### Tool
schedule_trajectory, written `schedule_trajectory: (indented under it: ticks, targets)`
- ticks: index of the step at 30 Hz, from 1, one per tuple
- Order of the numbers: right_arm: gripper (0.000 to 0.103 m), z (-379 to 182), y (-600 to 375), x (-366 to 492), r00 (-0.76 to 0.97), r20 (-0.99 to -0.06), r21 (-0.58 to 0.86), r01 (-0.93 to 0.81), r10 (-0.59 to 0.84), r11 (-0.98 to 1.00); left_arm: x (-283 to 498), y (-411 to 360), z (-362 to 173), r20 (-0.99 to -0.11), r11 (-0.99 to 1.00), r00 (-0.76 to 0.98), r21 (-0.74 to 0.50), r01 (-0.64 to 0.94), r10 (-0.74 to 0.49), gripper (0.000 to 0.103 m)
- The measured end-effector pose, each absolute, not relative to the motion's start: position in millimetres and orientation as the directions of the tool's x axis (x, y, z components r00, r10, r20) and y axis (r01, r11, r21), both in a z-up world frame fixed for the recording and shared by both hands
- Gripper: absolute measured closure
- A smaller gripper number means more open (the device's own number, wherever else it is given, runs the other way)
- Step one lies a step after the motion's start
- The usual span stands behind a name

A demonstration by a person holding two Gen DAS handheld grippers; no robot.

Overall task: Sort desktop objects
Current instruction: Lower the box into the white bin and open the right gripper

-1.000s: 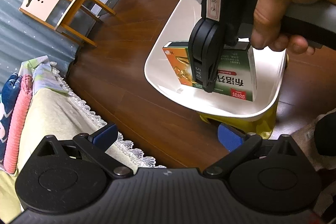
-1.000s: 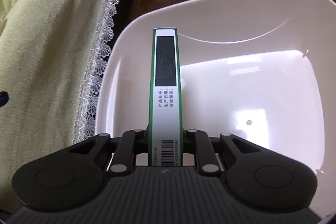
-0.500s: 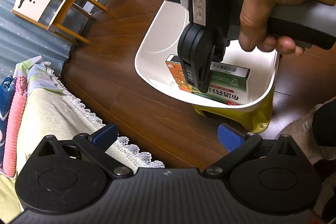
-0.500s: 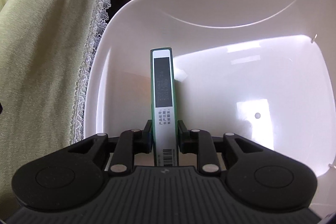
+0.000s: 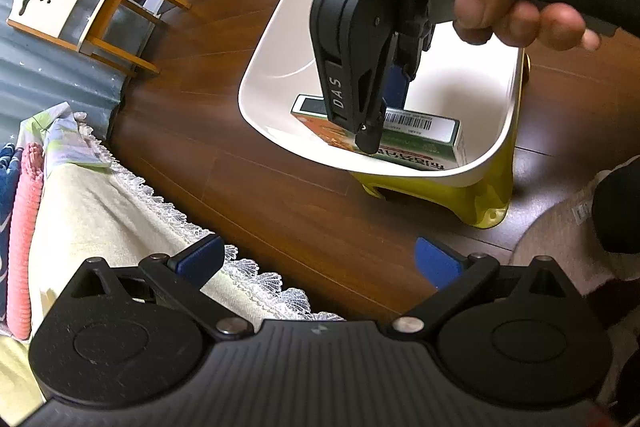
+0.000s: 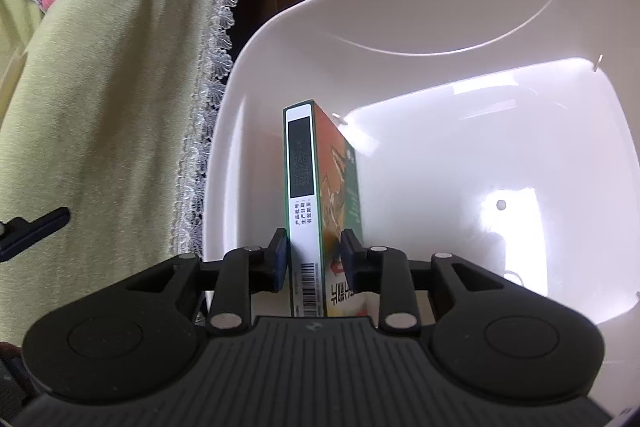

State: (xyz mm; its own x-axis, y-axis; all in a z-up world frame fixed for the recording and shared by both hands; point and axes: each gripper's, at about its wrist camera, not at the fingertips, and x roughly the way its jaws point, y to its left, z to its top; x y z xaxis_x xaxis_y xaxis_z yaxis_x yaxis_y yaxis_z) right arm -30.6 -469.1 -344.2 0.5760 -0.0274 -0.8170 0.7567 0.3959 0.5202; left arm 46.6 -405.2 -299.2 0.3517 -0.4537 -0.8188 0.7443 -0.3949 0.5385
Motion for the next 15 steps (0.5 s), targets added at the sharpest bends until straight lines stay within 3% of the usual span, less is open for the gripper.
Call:
schedule_trajectory:
  ticks: [15]
  targets:
    - [0.077,-329,-468,-40,0.61,-0.792,0.555,0.739,-0.029,0.382,48,-404,-300,-0.823,-0.403,0.352,0.536,0.742,-0.447,0.001]
